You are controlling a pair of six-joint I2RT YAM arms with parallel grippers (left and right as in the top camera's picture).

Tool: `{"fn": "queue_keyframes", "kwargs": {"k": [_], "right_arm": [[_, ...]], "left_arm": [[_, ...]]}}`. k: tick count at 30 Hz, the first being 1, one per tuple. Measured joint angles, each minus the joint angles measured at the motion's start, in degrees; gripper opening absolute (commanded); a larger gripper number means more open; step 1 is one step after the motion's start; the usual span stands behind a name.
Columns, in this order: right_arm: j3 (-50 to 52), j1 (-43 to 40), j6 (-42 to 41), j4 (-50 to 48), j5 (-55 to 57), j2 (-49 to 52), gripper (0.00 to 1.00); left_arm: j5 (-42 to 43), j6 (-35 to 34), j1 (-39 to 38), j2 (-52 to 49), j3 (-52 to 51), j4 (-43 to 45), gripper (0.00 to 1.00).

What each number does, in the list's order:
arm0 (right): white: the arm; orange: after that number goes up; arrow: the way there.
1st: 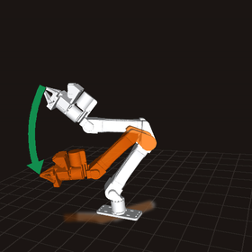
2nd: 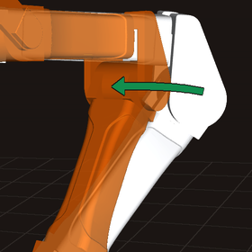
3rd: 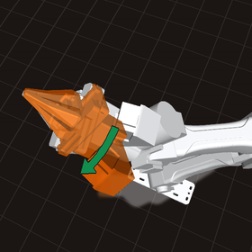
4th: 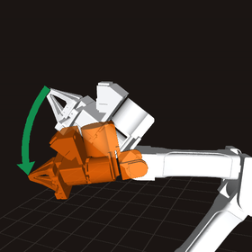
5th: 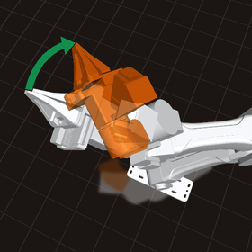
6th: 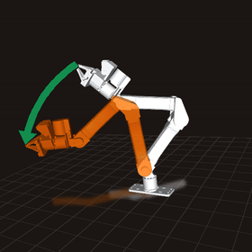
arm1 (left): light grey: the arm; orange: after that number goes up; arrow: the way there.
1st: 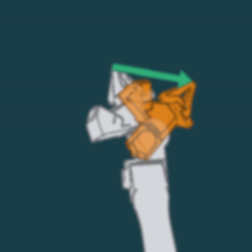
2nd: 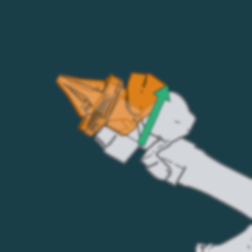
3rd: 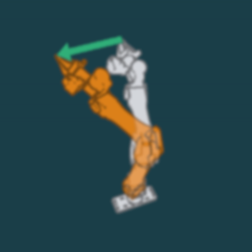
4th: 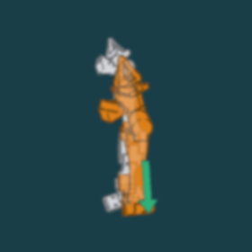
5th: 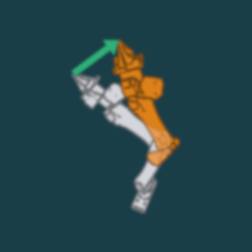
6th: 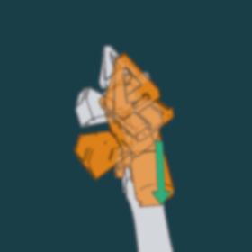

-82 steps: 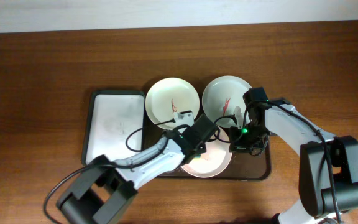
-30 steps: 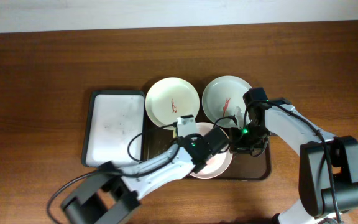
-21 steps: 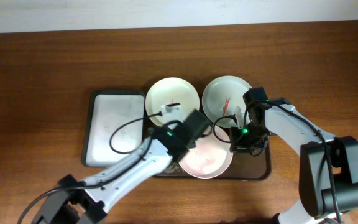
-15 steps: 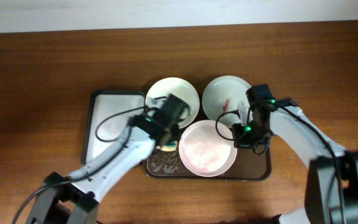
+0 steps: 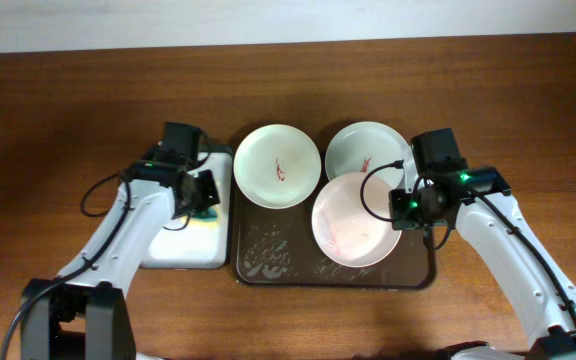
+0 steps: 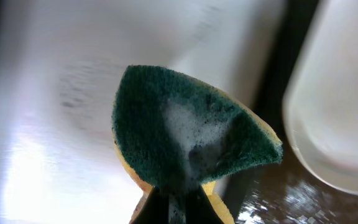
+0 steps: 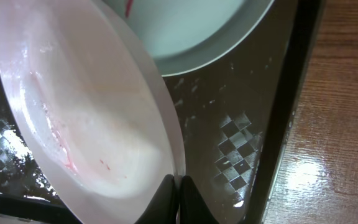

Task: Clean dirty plates on tray and stack at the side
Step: 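Lift the cleaned front plate with the right gripper toward the right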

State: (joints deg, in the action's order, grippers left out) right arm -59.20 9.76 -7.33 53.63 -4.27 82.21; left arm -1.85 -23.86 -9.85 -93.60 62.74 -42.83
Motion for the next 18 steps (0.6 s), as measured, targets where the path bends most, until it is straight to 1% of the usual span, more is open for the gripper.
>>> {"fn": "queue_keyframes", "kwargs": {"k": [3, 7, 8, 9, 10, 12, 13, 14, 15, 16, 18], "right_arm": [[0.0, 0.3, -0.2, 2.5, -0.9, 0.4, 0.04], [0.5, 0.3, -0.3, 3.0, -3.3, 2.5, 0.05], [0.8, 0.3, -0.3, 2.9, -3.8, 3.3, 0.12], [1.2, 0.3, -0.4, 2.7, -4.2, 3.9, 0.21], [1.7, 0.3, -0.3, 2.7, -4.5, 4.7, 0.25], [2.5, 0.3, -0.6, 2.2, -4.9, 5.9, 0.28], [2.8, 0.3, -0.8, 1.8, -5.1, 6.3, 0.36], [3.1, 0.4, -0.9, 1.4, -5.2, 7.1, 0.45], [3.2, 0.4, -1.0, 1.2, -5.3, 7.9, 0.51], [3.2, 0.4, -1.0, 0.7, -5.4, 8.6, 0.53], [3.3, 0.4, -1.2, -1.1, -5.6, 10.2, 0.53]], "left_arm": [[0.0, 0.4, 1.0, 0.0, 0.0, -0.7, 0.00], [0.3, 0.5, 0.9, 0.1, 0.0, -0.9, 0.00], [0.4, 0.5, 0.9, 0.1, 0.0, -0.9, 0.00], [0.4, 0.5, 0.9, 0.1, 0.0, -0.9, 0.00], [0.4, 0.5, 0.9, 0.1, 0.0, -0.9, 0.00], [0.4, 0.5, 0.9, 0.1, 0.0, -0.9, 0.00], [0.4, 0.5, 0.9, 0.1, 0.0, -0.9, 0.00], [0.4, 0.5, 0.9, 0.1, 0.0, -0.9, 0.00], [0.4, 0.5, 0.9, 0.1, 0.0, -0.9, 0.00], [0.4, 0.5, 0.9, 0.1, 0.0, -0.9, 0.00], [0.4, 0.5, 0.9, 0.1, 0.0, -1.0, 0.00]]}}
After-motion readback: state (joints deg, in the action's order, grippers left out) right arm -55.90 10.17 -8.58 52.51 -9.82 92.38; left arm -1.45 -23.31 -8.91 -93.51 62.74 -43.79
